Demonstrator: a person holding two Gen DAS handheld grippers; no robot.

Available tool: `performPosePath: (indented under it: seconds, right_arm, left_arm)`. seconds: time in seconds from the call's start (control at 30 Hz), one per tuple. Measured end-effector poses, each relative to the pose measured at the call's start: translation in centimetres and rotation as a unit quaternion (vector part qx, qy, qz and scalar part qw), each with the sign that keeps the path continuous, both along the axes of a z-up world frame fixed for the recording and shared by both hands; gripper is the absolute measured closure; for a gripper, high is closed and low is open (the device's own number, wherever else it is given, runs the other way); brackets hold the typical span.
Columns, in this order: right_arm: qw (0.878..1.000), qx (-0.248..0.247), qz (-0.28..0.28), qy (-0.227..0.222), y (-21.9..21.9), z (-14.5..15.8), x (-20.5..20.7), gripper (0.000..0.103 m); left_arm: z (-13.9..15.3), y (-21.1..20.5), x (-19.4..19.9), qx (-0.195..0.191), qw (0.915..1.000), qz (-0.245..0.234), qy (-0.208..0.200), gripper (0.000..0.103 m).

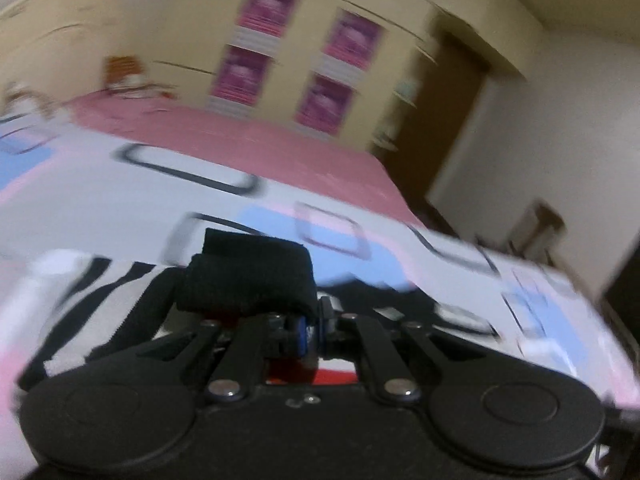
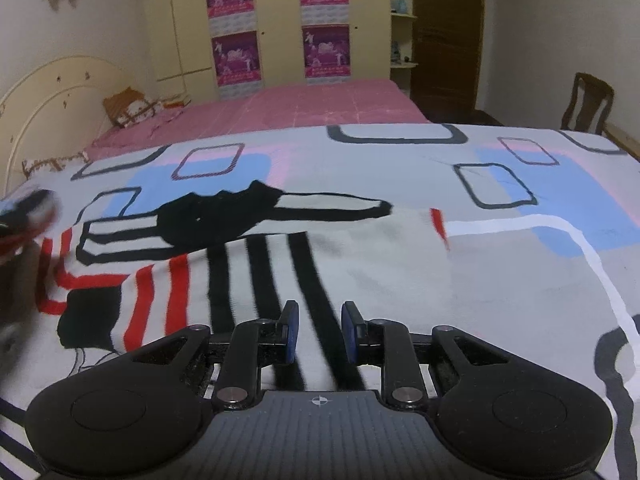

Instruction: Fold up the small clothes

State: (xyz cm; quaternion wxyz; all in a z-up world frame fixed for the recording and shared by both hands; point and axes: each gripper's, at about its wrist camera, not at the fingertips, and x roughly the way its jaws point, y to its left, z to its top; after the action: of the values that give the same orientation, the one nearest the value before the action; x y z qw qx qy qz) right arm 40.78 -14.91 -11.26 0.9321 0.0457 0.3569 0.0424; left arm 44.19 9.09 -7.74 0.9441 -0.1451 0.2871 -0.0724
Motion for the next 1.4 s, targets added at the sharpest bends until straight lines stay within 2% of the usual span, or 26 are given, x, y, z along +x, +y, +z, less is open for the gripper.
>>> performPosePath:
  seconds: [0.13,0.23,0.33,0.4,0.43,0.47,0.53,0.57,0.6,0.63,0.73,0.9,1.0,1.03,1.07,1.1,1.17,1.27,1.33,1.4]
  right_arm:
    - [1.000,0.018,-0.013,-0.004,-2.4,0.4,-0.8,0.079]
    - [0.999,0.031,-0.018,-0.005,-4.0,0.5,-1.4,0.079]
    - [0.999,0.046,-0.022,-0.001,-5.6,0.5,-2.1,0.079]
    - [0.998,0.063,-0.020,0.005,-6.5,0.5,-2.4,0.079]
    - [0.997,0.075,-0.021,0.011,-7.1,0.5,-2.5,0.075]
    - [0.996,0.082,-0.025,0.016,-7.6,0.5,-2.6,0.049]
    - [0.995,0.094,-0.040,0.000,-8.6,0.8,-3.3,0.014]
    - [0.994,0.097,-0.041,-0.012,-8.9,1.1,-3.7,0.014]
    - [0.994,0.098,-0.038,-0.014,-9.0,1.3,-3.7,0.014]
    - [0.995,0.096,-0.035,-0.011,-8.9,1.4,-3.6,0.015]
    - [0.993,0.114,-0.020,-0.010,-8.4,1.7,-3.2,0.030]
    - [0.989,0.148,0.006,0.010,-6.1,0.9,-1.9,0.033]
    - [0.988,0.154,-0.002,0.027,-5.0,-0.3,-0.5,0.035]
    - [0.987,0.159,-0.010,0.035,-4.9,-0.8,0.0,0.042]
    - [0.984,0.171,-0.016,0.044,-4.8,-1.2,0.6,0.049]
    - [0.982,0.183,-0.020,0.050,-4.8,-1.7,1.1,0.050]
    - [0.979,0.194,-0.025,0.060,-4.7,-2.4,2.0,0.051]
    - [0.979,0.191,-0.020,0.069,-4.1,-2.9,2.8,0.052]
    - [0.981,0.178,-0.014,0.070,-3.3,-3.0,3.0,0.053]
    - [0.983,0.172,-0.012,0.069,-2.6,-3.1,3.2,0.066]
  left_arm:
    - [-1.0,-6.7,1.4,0.036,0.9969,-0.067,0.021,0.098]
    - [-2.3,-11.0,1.8,0.066,0.9903,-0.117,0.033,0.098]
    - [-3.7,-14.2,1.9,0.089,0.9841,-0.146,0.048,0.098]
    - [-4.9,-15.6,2.3,0.091,0.9803,-0.163,0.064,0.095]
    - [-5.5,-16.3,2.4,0.089,0.9779,-0.174,0.073,0.086]
    - [-5.8,-16.9,2.2,0.089,0.9752,-0.187,0.076,0.077]
    - [-6.1,-17.8,1.5,0.092,0.9708,-0.212,0.065,0.039]
    - [-6.2,-18.2,1.3,0.089,0.9697,-0.219,0.060,0.033]
    - [-6.1,-18.3,1.0,0.086,0.9697,-0.221,0.057,0.033]
    - [-5.8,-18.1,0.6,0.081,0.9710,-0.219,0.051,0.036]
    - [-4.3,-15.6,-0.5,0.063,0.9794,-0.189,0.031,0.043]
    - [-2.4,-7.4,-3.5,0.072,0.9920,-0.102,0.018,0.052]
    - [-2.5,-1.7,-5.2,0.079,0.9952,-0.040,0.042,0.060]
    - [-2.7,-0.2,-5.9,0.069,0.9961,-0.025,0.049,0.063]
    - [-2.9,1.1,-6.6,0.061,0.9965,-0.011,0.055,0.068]
    - [-3.3,2.1,-7.3,0.057,0.9965,-0.003,0.060,0.070]
    - [-3.7,2.8,-8.5,0.090,0.9936,0.016,0.066,0.073]
    - [-4.7,3.2,-8.7,0.156,0.9839,0.039,0.078,0.073]
    - [-5.4,3.6,-7.8,0.165,0.9820,0.042,0.081,0.070]
    - [-5.6,4.1,-6.3,0.155,0.9841,0.043,0.076,0.071]
